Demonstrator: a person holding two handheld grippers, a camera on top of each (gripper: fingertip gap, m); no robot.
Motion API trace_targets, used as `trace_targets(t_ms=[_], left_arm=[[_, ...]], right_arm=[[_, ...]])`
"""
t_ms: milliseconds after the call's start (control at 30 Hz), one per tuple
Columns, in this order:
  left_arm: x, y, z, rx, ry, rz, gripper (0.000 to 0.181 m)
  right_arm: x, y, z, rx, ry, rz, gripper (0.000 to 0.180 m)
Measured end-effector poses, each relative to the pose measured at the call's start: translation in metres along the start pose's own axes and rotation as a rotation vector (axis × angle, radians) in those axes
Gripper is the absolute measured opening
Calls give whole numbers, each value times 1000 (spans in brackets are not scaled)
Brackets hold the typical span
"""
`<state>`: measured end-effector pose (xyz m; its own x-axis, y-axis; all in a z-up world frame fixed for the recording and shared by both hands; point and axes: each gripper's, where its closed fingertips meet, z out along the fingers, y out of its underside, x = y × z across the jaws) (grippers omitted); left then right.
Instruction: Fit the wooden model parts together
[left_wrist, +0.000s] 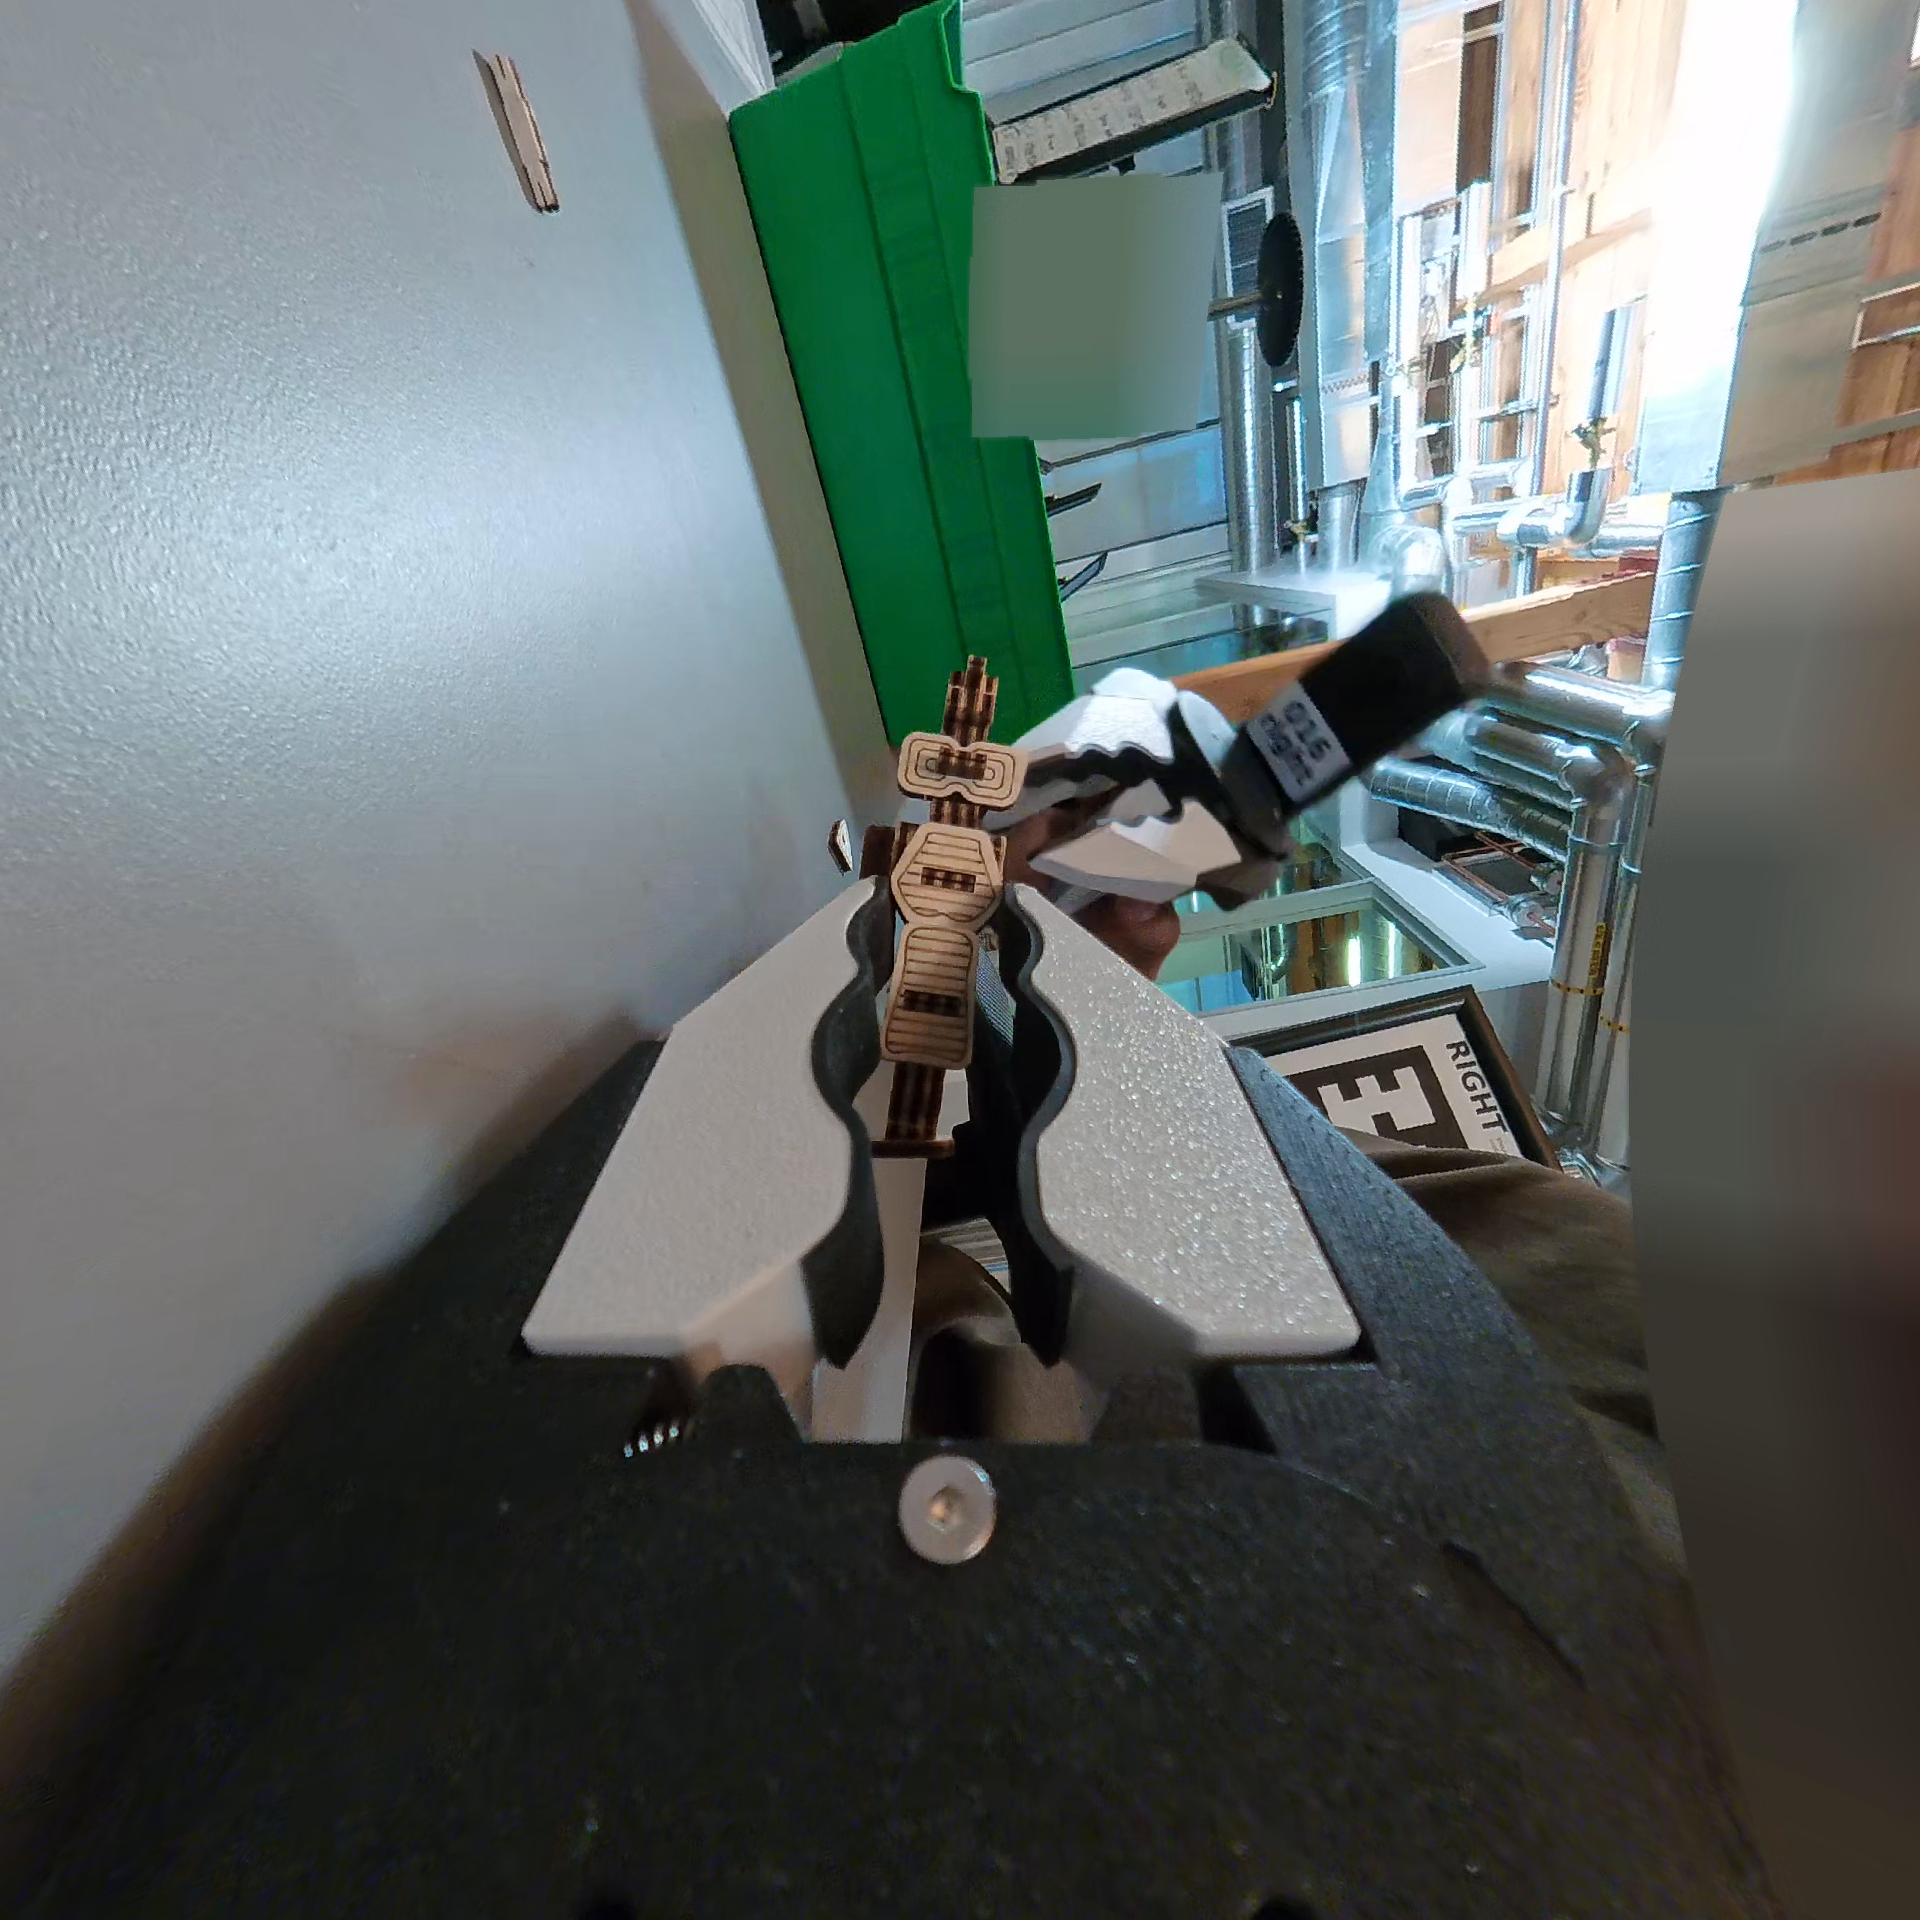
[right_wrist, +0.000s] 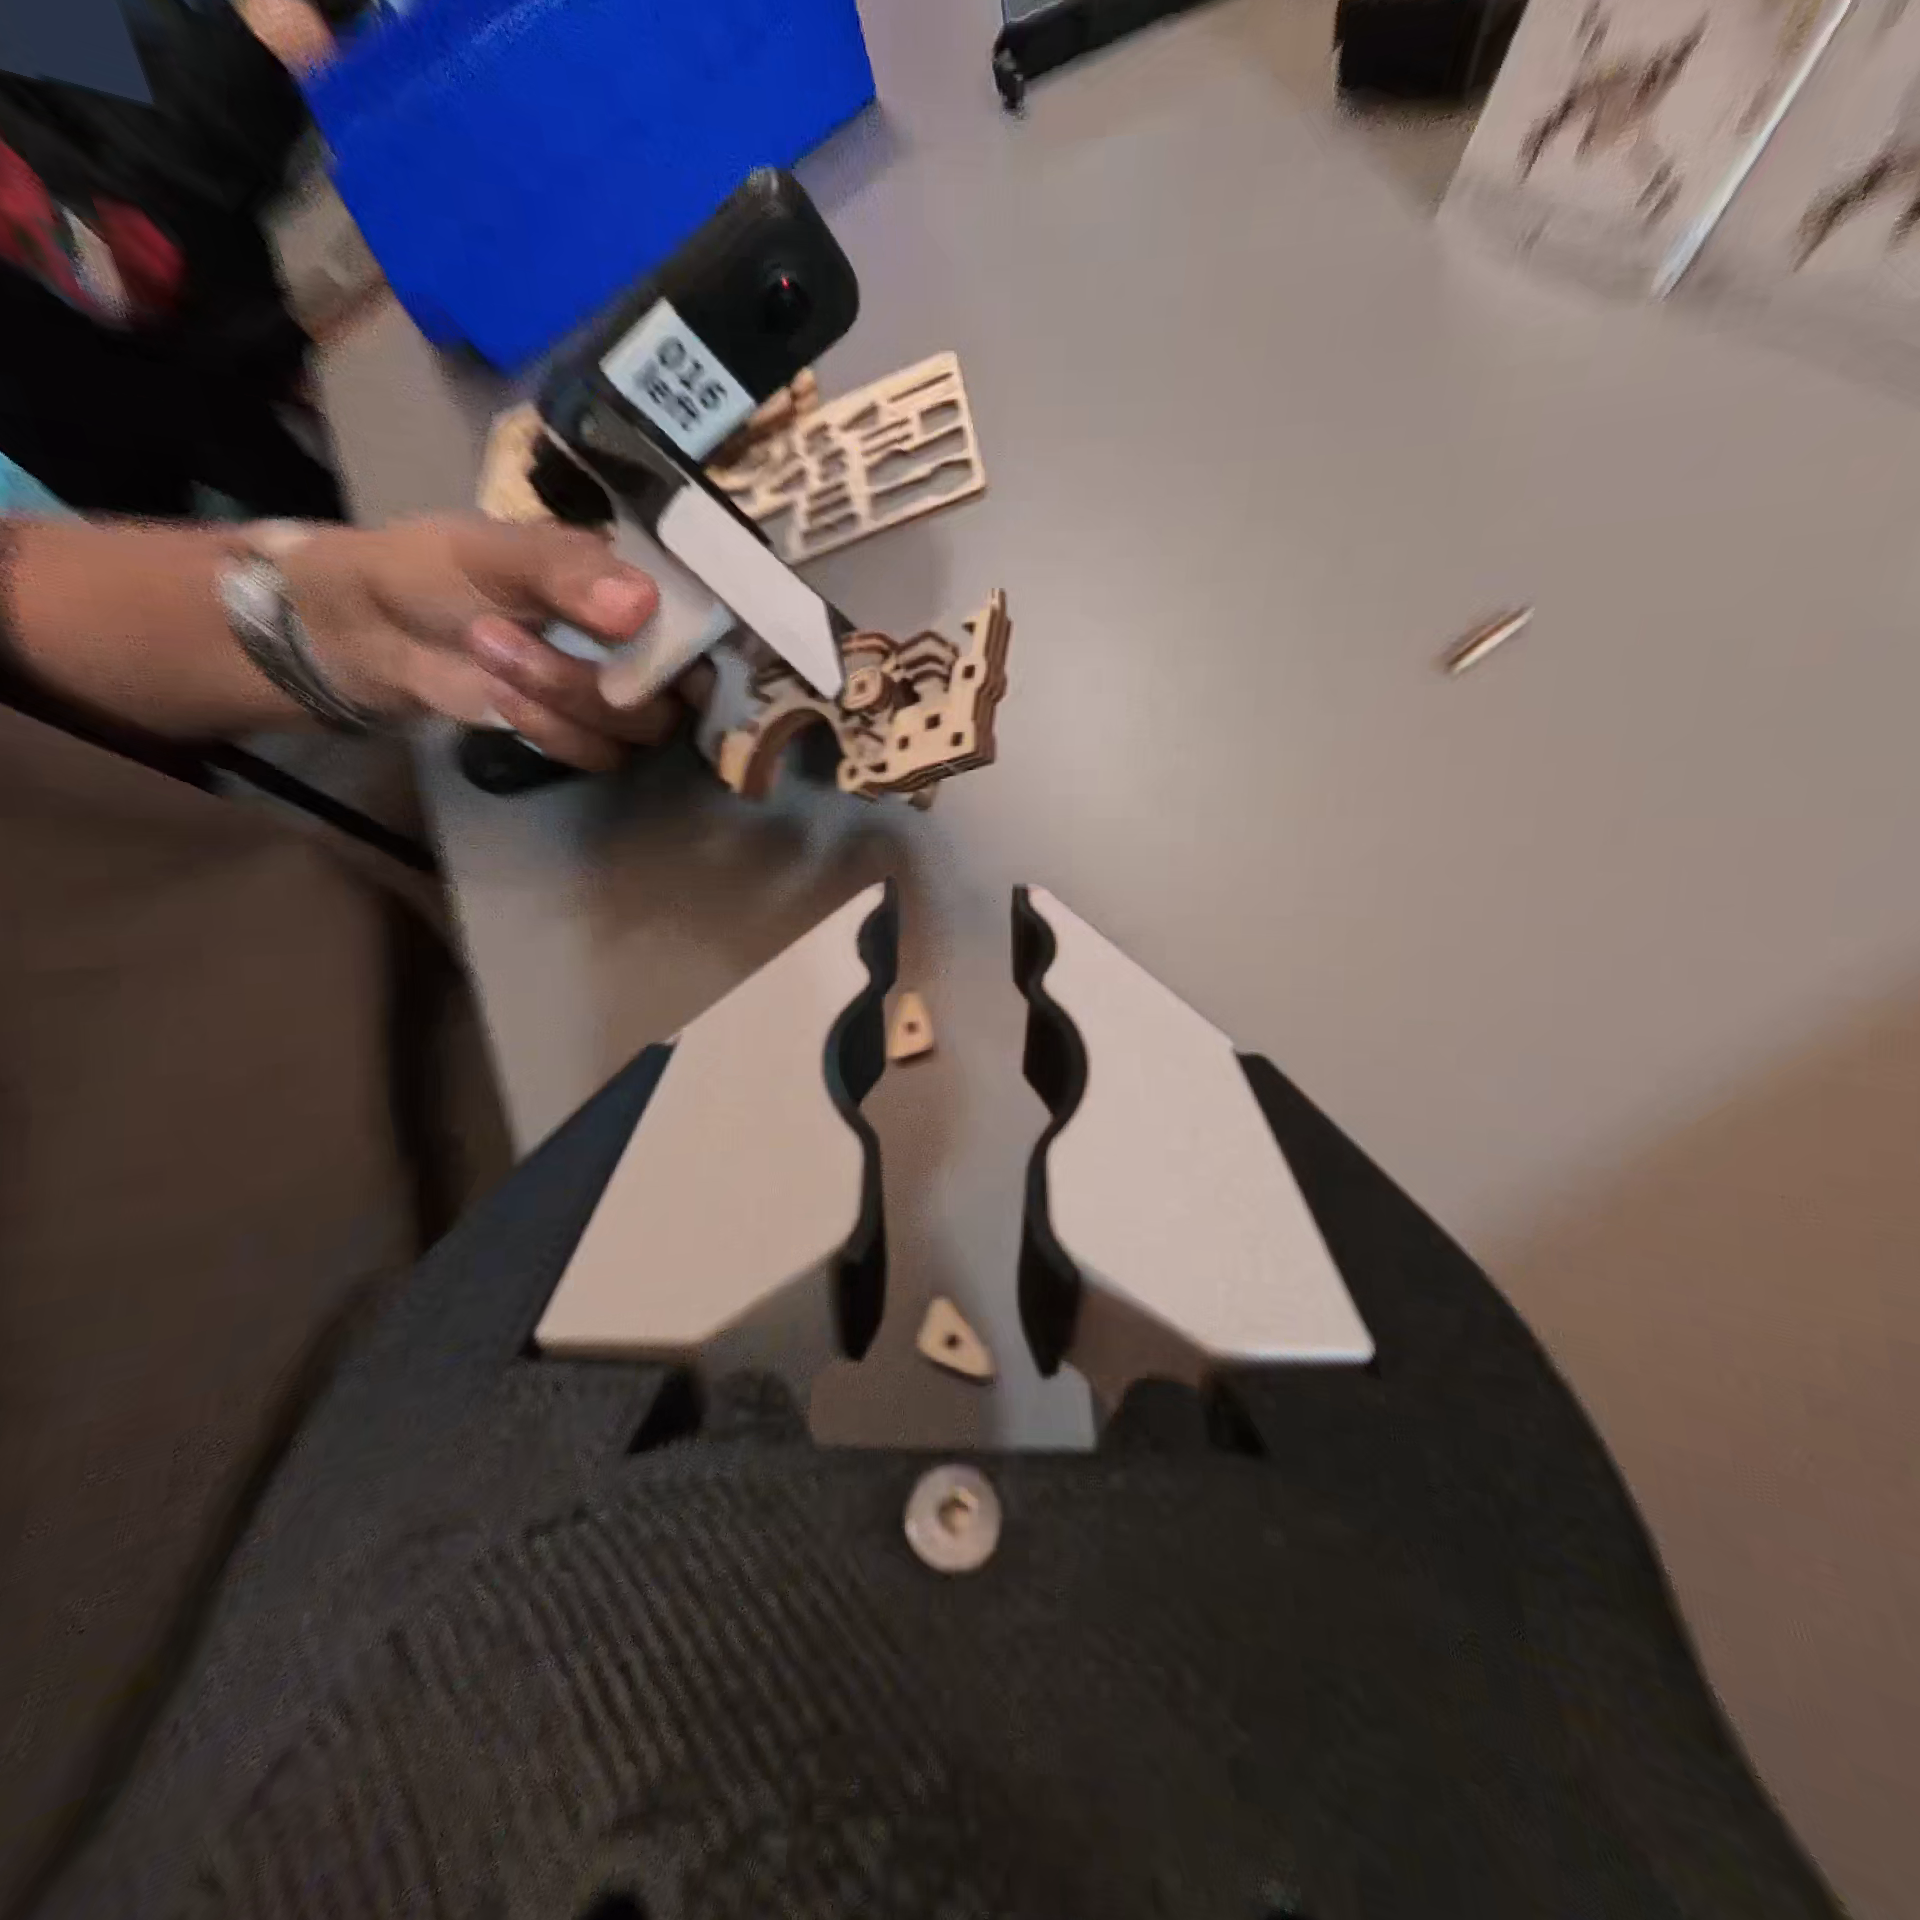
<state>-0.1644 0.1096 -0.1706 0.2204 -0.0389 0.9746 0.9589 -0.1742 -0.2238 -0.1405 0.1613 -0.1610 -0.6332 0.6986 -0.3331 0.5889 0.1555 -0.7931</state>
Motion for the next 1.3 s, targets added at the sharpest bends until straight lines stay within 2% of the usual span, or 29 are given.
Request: trace_targets(t_ms=[100, 233, 400, 700, 867, 933, 1133, 1300], left_arm=[[0, 0, 0, -1, 0, 0, 16], [0, 0, 0, -1, 0, 2, 17], [0, 0, 0, 0, 2, 1, 16], [0, 1, 0, -2, 0, 4, 16], [0, 1, 0, -2, 0, 5, 16], [0, 1, 0, -2, -1, 5, 16], [0, 1, 0, -1, 0, 3, 17], [0, 0, 0, -2, 1, 3, 17]], right_arm=[[5, 5, 1, -65, 177, -280, 21], [-22, 38, 20, -227, 79, -479, 16], [-23, 51, 26, -302, 126, -631, 13], [-13, 63, 31, -357, 129, -567, 16], [-12, 63, 33, -354, 141, -534, 7], [-13, 62, 33, -349, 131, -492, 0], [-11, 61, 33, -328, 48, -274, 0], [-5, 49, 27, -268, 79, -271, 3]])
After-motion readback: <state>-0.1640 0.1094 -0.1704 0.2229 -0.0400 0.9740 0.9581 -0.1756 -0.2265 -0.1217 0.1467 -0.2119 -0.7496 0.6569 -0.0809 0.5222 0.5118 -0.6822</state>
